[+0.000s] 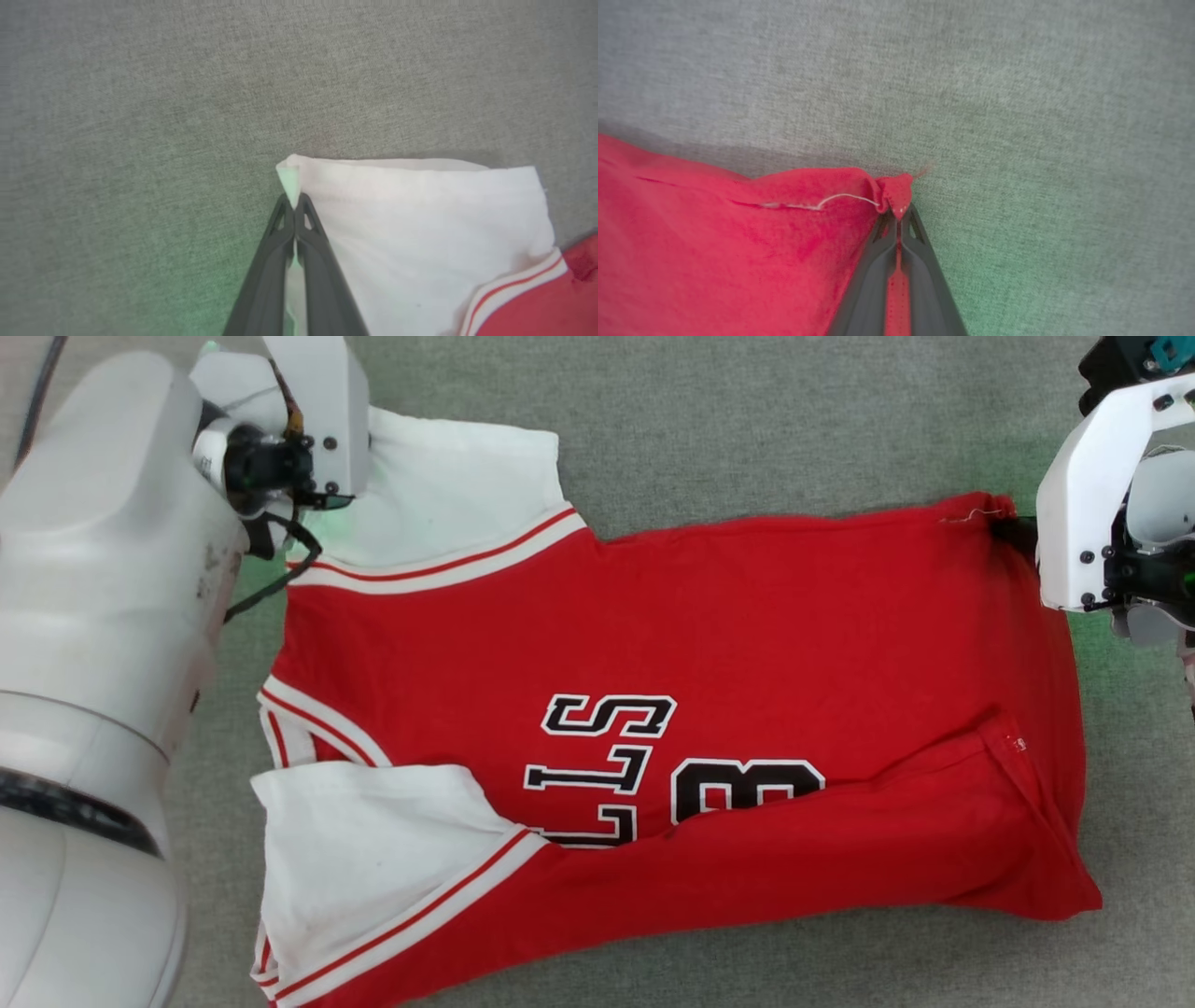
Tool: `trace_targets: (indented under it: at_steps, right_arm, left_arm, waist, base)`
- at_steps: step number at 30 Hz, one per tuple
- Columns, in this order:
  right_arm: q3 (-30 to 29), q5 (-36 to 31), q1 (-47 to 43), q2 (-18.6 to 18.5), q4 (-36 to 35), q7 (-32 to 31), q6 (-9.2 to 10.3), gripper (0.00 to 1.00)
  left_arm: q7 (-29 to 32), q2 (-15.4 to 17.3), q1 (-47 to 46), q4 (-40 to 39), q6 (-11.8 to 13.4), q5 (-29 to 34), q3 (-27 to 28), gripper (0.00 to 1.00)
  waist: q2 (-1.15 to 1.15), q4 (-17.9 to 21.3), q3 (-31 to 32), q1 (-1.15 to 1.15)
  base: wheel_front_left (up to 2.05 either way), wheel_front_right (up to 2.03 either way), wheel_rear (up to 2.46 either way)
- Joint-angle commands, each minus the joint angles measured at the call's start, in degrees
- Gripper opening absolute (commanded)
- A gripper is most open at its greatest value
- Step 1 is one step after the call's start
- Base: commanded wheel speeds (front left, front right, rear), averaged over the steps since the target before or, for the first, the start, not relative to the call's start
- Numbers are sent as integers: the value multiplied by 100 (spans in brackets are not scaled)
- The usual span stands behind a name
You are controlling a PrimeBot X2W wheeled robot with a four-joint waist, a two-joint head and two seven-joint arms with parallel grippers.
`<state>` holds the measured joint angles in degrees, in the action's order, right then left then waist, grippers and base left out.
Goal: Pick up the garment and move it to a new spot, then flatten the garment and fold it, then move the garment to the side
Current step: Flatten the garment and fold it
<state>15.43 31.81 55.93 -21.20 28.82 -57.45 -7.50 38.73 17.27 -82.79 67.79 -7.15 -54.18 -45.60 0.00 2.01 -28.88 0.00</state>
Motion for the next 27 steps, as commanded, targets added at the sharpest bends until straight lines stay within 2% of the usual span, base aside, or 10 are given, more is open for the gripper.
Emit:
trace_targets:
  at_steps: [1,6,10,18,27]
  right_arm:
    - [73,62,-73,16,126,33,3,0]
    - [138,256,-79,-96,139,348,2,0]
    - [303,511,-245,-321,-70,722,2,0]
    - [753,918,-855,-992,-686,1447,3,0]
    - [838,1279,-1799,-1648,-1365,1833,3,0]
  left_arm:
    - [-33,22,22,38,-34,-35,16,0]
    - [-229,48,42,25,-34,-186,108,0]
    - [-303,95,125,-182,-36,-320,117,0]
    - [-209,564,537,-931,-31,-651,28,0]
    - [62,1133,1283,-1922,26,-861,-126,0]
  waist:
    - [0,-36,55,0]
    - [0,-135,254,0]
    - [0,-268,481,0]
    - [0,-514,1009,0]
    - [0,-739,1575,0]
  base:
    - [0,0,0]
    - [0,0,0]
    - [0,0,0]
    - [0,0,0]
    - [0,0,0]
